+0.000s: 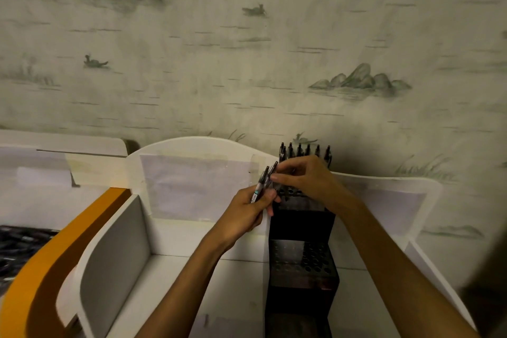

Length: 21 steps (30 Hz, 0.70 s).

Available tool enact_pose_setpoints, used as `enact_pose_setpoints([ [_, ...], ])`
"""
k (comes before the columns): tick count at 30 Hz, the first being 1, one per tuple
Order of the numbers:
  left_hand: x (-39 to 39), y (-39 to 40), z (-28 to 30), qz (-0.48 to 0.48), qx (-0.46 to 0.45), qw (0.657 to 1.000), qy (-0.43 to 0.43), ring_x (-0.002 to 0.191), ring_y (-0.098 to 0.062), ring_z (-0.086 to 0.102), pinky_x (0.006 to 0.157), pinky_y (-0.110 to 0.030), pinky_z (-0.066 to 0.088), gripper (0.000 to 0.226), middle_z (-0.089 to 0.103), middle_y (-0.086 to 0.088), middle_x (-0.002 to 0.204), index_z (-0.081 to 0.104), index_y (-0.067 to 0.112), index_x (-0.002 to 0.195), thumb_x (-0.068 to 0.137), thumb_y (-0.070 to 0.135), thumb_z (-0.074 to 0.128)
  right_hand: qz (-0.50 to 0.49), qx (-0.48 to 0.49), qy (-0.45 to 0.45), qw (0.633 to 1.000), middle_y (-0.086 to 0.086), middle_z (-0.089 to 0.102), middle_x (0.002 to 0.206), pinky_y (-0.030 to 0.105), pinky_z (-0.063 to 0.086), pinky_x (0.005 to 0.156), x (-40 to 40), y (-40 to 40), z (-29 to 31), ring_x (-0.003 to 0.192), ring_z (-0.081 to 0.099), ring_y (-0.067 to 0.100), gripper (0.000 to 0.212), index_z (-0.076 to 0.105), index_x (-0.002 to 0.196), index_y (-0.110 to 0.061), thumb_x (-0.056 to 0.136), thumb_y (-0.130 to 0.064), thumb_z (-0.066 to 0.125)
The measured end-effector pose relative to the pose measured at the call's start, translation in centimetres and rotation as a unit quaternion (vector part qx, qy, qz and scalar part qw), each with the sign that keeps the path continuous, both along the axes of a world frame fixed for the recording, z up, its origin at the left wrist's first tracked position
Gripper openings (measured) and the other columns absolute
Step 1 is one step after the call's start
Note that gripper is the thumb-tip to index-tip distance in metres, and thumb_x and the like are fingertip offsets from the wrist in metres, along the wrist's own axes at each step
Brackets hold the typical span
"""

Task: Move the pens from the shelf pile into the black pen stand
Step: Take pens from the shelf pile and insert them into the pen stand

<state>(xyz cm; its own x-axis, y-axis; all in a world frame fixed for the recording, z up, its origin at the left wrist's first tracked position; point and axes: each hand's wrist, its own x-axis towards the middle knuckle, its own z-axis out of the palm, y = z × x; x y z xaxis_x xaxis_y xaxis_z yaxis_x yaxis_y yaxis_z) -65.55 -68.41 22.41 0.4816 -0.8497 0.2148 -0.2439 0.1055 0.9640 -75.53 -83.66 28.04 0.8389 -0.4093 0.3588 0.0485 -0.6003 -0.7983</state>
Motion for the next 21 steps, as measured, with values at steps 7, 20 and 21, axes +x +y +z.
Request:
enact_pose_setpoints([
  [7, 0.6, 0.2, -0.3, -0.003, 0.022, 1.0, -0.001, 0.047, -0.01, 0.039, 0.042, -0.017, 0.031, 0.028, 0.06, 0.002, 0.065, 0.068, 0.01, 0.1, 0.104, 0.03, 0.049, -0.066, 0.084, -0.078, 0.991, -0.014, 0.075, 0.078, 0.008, 0.05, 0.069, -0.2, -0.5, 1.0, 0.076, 0.07, -0.001, 0.006, 0.071, 0.087, -0.025, 0.085, -0.021, 0.074],
  [20, 2.0, 1.0, -1.2, 0.051, 0.023, 0.998, 0.021, 0.048, -0.008, 0.038, 0.044, -0.018, 0.029, 0.032, 0.051, -0.002, 0.068, 0.067, 0.01, 0.099, 0.105, 0.032, 0.044, -0.224, 0.171, -0.273, 0.92, 0.011, 0.074, 0.087, 0.034, 0.061, 0.069, -1.0, -3.4, 2.7, 0.073, 0.073, 0.023, 0.016, 0.07, 0.101, -0.005, 0.09, -0.016, 0.069],
  [21, 2.1, 1.0, -1.2, 0.056, 0.019, 0.998, 0.026, 0.048, -0.008, 0.038, 0.044, -0.018, 0.029, 0.032, 0.052, -0.003, 0.069, 0.067, 0.011, 0.097, 0.105, 0.032, 0.044, -0.239, 0.141, -0.269, 0.922, 0.01, 0.074, 0.087, 0.034, 0.061, 0.07, -1.1, -3.6, 2.7, 0.073, 0.073, 0.02, 0.017, 0.07, 0.102, -0.005, 0.09, -0.017, 0.069],
])
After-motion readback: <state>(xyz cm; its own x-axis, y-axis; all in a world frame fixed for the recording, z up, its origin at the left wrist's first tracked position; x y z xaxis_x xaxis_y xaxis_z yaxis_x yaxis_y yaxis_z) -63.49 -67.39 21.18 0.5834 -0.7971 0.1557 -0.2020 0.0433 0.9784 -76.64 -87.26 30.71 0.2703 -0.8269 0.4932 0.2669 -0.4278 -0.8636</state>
